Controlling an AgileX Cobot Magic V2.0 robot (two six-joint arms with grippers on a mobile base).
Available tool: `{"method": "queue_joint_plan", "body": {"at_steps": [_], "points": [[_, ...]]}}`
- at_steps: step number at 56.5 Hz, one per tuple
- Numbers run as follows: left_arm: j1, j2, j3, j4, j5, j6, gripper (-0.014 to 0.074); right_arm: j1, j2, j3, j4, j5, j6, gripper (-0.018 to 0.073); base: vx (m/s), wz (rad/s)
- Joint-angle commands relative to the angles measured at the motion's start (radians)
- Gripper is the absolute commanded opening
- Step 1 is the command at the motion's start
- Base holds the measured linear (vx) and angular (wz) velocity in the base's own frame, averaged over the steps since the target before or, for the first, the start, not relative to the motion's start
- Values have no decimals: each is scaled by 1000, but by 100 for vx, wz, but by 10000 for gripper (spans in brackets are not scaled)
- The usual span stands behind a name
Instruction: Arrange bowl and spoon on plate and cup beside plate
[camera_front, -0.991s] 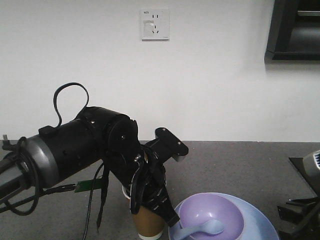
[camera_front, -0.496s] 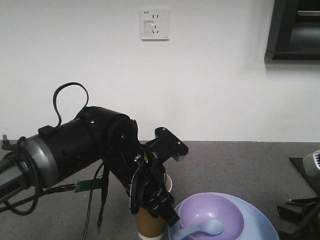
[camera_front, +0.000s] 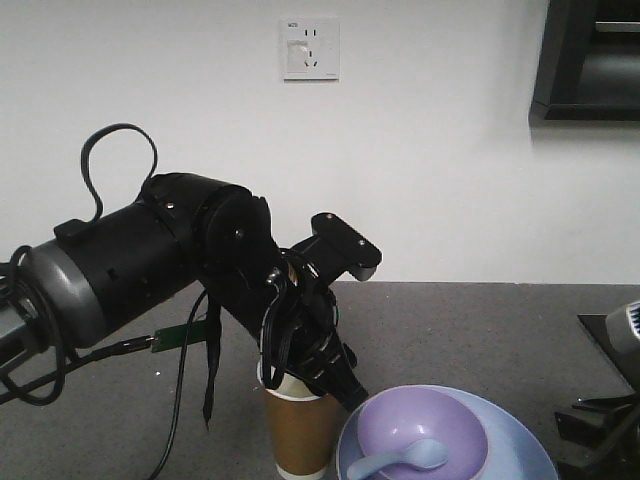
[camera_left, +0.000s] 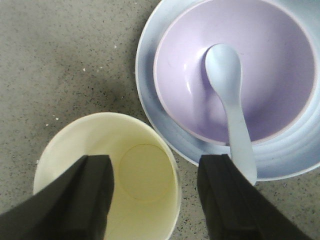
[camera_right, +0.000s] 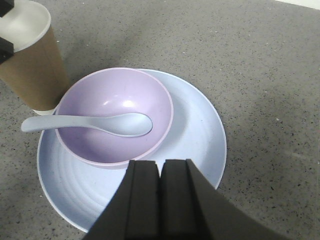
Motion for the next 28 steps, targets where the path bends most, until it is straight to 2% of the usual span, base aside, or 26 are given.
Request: {"method": "queue_joint_plan", "body": {"at_steps": [1,9,15,20,28], "points": [[-6,-74,-38,-2,-32,-6,503,-3,-16,-29,6,-59,-8,-8,0,0],[-6,-107,-38,36,-26,-6,492,-3,-16,-29,6,-57,-8,-8,0,0],[-6,-145,-38,40,-21,-6,430,-3,-16,-29,6,-57,-8,-8,0,0],[-6,-189,-38,40,-20,-6,311,-3,-16,-29,6,-60,-8,-8,0,0],[-5,-262,-33,39,-42,-20,-10,-3,-16,-29,12,-63,-7,-8,0,0]]}}
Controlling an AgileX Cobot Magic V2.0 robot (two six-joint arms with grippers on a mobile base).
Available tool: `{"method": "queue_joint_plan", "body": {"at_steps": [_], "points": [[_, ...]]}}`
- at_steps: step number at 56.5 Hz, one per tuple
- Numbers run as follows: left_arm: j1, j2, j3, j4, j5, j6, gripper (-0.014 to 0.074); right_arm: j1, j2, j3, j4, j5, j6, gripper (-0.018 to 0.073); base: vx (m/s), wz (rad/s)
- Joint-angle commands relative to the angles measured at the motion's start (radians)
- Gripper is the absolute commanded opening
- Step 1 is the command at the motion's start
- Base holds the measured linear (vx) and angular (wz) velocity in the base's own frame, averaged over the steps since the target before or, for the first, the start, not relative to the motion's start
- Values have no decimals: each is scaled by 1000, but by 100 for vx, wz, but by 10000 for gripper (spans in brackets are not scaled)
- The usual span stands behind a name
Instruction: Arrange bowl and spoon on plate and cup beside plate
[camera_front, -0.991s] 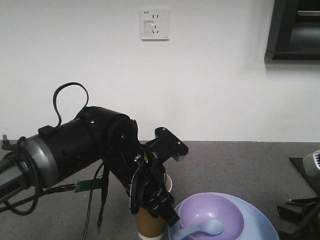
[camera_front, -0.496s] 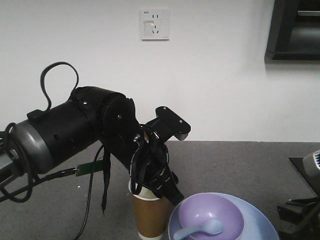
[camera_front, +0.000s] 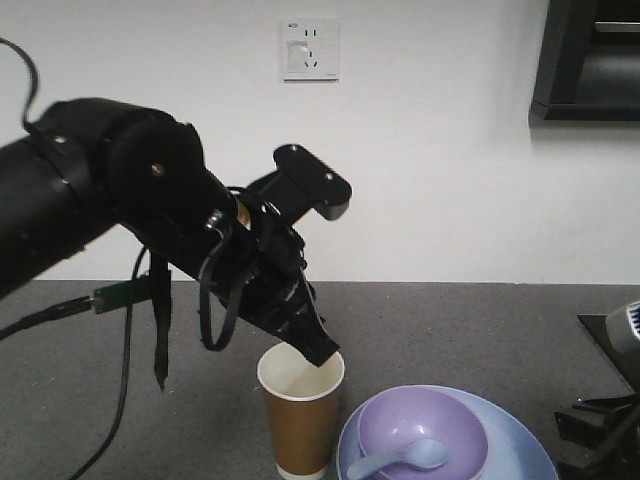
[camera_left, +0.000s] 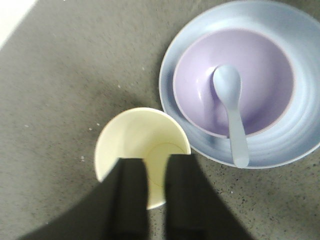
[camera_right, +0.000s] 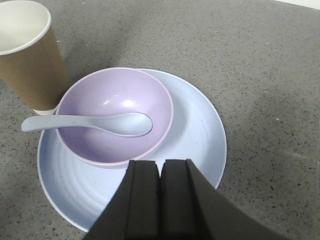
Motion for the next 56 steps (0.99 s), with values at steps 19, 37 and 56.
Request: {"method": "queue_joint_plan", "body": {"at_steps": [19,37,56], "points": [[-5,-390,393,1,-387,-47,-4,-3,-113,47,53,-193,-55,-8,0,0],[-5,-745,1022,-3,-792,-158,-3,-3,-370,277,74,-448,-71,-7,0,0],[-5,-824,1142,-3,-862,-163,-3,-3,-419,305,75,-442,-71,-7,0,0]]}}
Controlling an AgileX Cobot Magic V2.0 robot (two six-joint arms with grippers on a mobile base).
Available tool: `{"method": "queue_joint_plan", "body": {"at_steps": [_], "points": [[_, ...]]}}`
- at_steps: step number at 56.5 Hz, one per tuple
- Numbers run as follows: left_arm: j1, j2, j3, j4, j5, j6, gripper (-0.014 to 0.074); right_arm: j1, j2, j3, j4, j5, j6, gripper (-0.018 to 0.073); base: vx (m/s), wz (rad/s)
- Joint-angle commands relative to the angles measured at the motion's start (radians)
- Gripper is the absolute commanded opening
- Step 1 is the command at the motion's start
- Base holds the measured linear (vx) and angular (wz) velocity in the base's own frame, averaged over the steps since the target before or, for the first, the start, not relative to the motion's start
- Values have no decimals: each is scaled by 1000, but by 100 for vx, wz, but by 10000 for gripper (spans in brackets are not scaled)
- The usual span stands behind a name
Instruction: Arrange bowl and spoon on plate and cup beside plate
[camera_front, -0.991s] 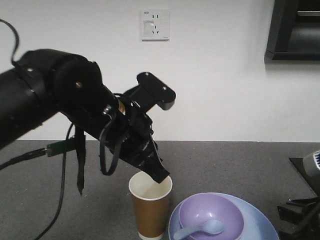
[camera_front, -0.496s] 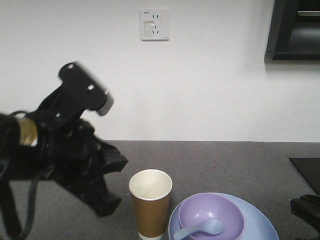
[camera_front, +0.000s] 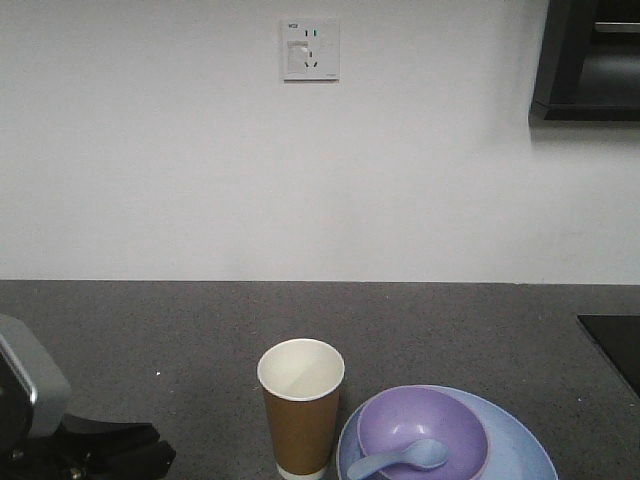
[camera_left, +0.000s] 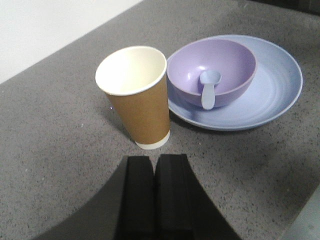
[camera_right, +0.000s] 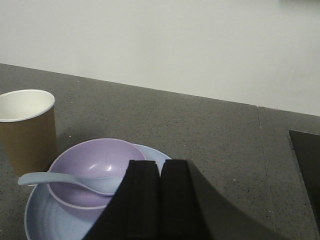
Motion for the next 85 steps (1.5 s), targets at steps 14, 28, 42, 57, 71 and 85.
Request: {"method": "queue_joint_plan", "body": {"at_steps": [14,28,42,57,71,85], "points": [[-5,-9,-24,-7,-90,-11,-3,-3,0,-32,4,-75,-10,-7,0,0],[-5,-9,-24,-7,-90,-9,-3,-3,0,-32,4,-75,-10,-6,0,0],[-5,-9,-24,1,-90,-7,-3,-3,0,-32,4,-75,-10,-6,0,0],[-5,-13,-12,135,-148,-8,-3,-3,0,-32,4,-75,-10,-6,0,0],[192,-239,202,149,-272,-71,-3,-3,0,-32,4,-60,-10,-6,0,0],[471,-656,507,150,-273,-117,-3,-3,0,-32,4,-60,-10,-6,0,0]]}}
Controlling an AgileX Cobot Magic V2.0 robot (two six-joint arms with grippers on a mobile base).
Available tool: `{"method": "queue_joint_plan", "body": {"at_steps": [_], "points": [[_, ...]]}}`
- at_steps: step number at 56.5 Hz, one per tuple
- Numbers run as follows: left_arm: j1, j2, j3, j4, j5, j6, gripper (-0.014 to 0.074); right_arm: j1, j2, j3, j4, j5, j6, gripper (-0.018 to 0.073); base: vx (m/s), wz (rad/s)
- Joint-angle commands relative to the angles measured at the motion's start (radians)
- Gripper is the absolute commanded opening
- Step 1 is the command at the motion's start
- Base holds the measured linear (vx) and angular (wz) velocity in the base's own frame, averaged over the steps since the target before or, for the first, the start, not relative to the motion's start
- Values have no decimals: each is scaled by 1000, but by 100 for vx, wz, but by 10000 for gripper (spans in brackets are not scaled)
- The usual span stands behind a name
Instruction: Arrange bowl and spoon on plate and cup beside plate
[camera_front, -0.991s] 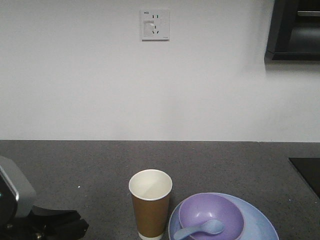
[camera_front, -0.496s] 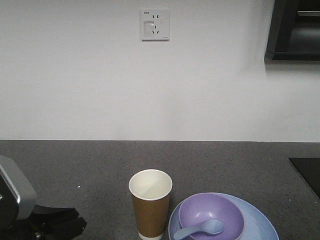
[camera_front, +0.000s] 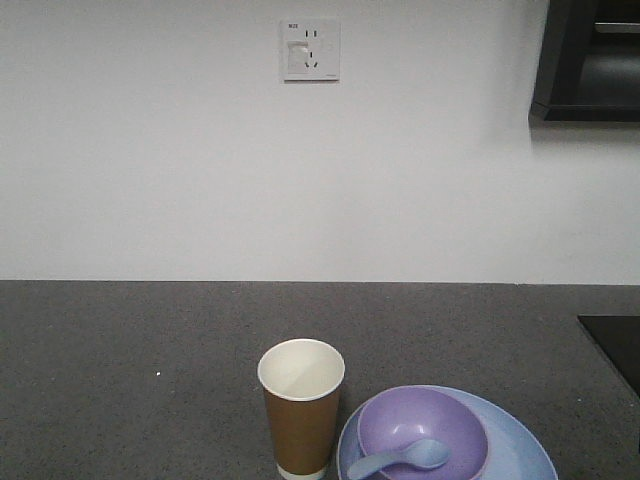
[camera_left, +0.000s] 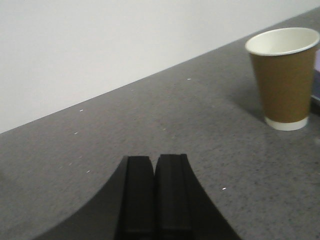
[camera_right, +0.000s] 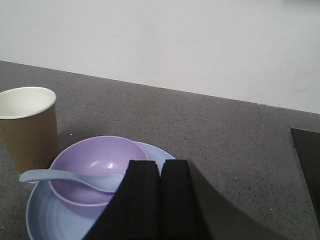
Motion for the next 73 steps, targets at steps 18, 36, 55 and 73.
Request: {"method": "queue_joint_plan", "body": {"at_steps": [18,36,55,73], "points": [[179,-411,295,-10,-213,-79,-3,-3,0,-32,4,-70,-10,-6,0,0],[182,-408,298,-10,-202,-79,-3,-3,0,-32,4,-70,-10,-6,0,0],[182,-408,298,-10,-202,-79,-3,-3,0,-32,4,-70,-10,-6,0,0],[182,-408,298,-10,-202,-79,-3,-3,0,-32,4,-70,-10,-6,0,0]]}}
